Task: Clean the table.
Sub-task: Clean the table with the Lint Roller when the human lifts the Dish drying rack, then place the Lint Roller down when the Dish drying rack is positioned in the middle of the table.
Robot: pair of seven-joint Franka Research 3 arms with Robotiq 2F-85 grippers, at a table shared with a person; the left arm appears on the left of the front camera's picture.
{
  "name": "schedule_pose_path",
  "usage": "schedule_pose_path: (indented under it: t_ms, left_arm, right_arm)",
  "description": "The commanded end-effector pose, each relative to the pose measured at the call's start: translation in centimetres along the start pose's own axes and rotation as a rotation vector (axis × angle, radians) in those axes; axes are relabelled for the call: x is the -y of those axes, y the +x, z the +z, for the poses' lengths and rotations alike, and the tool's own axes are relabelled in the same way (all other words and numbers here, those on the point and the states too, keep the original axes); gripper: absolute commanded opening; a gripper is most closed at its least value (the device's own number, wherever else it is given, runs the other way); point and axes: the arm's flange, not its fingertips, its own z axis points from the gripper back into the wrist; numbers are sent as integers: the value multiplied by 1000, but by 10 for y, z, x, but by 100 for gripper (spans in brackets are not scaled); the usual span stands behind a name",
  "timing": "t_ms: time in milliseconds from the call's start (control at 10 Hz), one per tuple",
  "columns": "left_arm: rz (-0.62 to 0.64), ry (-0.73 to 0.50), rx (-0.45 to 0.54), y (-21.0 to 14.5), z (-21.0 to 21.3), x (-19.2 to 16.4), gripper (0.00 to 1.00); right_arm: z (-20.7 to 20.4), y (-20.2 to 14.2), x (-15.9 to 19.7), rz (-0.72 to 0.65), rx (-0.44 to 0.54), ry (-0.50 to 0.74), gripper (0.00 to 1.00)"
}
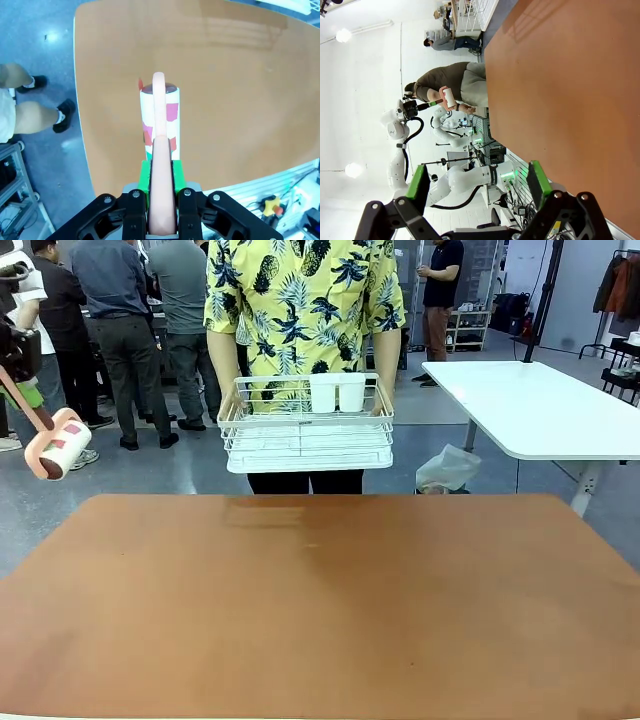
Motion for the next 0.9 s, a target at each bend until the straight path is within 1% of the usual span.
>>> schedule_pose_path:
  t_ms: [0, 800]
  left_arm:
    - [2, -1, -13, 4, 3, -1, 21]
    - [2, -1, -13, 4, 3, -1, 21]
  right_arm:
    - [0, -2, -3, 3, 2, 2, 100]
    - [0, -2, -3, 3, 2, 2, 100]
